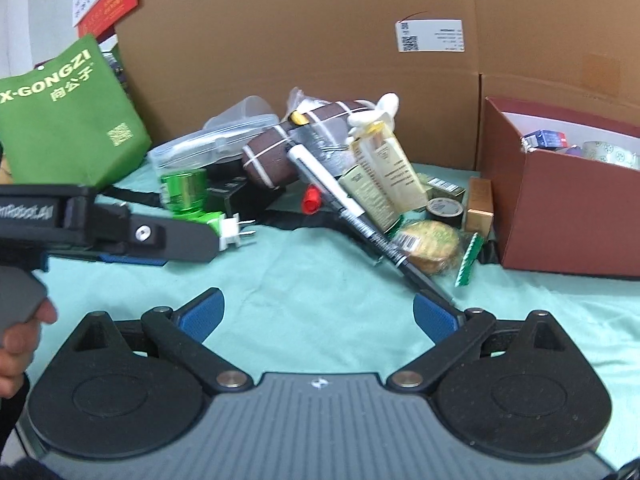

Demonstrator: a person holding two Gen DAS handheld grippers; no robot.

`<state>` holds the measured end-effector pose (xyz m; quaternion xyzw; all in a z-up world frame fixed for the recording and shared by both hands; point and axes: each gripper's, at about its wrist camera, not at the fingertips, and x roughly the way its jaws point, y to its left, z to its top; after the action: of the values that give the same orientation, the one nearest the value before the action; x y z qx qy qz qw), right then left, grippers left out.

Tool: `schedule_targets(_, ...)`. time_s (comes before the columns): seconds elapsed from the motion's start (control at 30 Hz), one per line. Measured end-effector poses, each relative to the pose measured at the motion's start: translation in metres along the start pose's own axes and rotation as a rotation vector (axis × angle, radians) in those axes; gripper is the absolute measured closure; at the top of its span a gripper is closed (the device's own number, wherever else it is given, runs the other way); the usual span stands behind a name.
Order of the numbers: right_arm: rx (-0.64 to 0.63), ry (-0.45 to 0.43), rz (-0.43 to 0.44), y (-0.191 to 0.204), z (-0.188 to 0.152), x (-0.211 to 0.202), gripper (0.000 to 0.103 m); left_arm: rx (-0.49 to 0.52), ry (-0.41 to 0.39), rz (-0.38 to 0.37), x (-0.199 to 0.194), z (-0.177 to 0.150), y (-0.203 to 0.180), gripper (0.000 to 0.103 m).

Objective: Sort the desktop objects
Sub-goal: 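Move both open tools back over the pile toward the black marker, then close both tools together on the thin black marker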

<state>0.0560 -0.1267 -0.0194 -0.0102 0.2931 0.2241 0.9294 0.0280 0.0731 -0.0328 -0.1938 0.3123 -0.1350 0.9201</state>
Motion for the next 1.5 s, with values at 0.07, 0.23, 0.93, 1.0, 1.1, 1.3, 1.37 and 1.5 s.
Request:
schedule_targets(0.07, 0.002, 0.004, -0.024, -0.006, 0.002, 0.008, 0.007, 0.002, 0.018, -0.020, 0.009, 0.001, -0.001, 0.005)
schedule_targets(0.23, 0.000, 0.022, -0.073, -0.022, 0.006, 0.029, 0.021, -0.017, 0.033, -0.064, 0.036, 0.008, -0.007, 0.006)
schedule_targets(0.93, -0.011, 0.084, -0.113, -0.043, 0.008, 0.052, 0.077, -0.140, 0.114, -0.075, 0.121, 0.023, -0.016, 0.063)
schedule_targets(1.0, -0.008, 0.097, -0.088, -0.040, 0.008, 0.049, 0.082, -0.142, 0.118, -0.068, 0.122, 0.022, -0.015, 0.067)
schedule_targets(1.1, 0.004, 0.117, -0.030, -0.034, 0.005, 0.041, 0.086, -0.145, 0.119, -0.054, 0.121, 0.022, -0.014, 0.075)
schedule_targets(1.3, 0.009, 0.146, 0.048, -0.019, -0.004, 0.029, 0.087, -0.106, 0.138, -0.020, 0.117, 0.018, -0.017, 0.091)
schedule_targets(1.37, 0.008, 0.150, 0.044, -0.017, -0.004, 0.028, 0.086, -0.077, 0.141, -0.004, 0.117, 0.019, -0.023, 0.091)
schedule_targets(1.5, 0.029, 0.143, 0.032, -0.018, -0.004, 0.030, 0.086, -0.003, 0.152, 0.031, 0.119, 0.020, -0.035, 0.085)
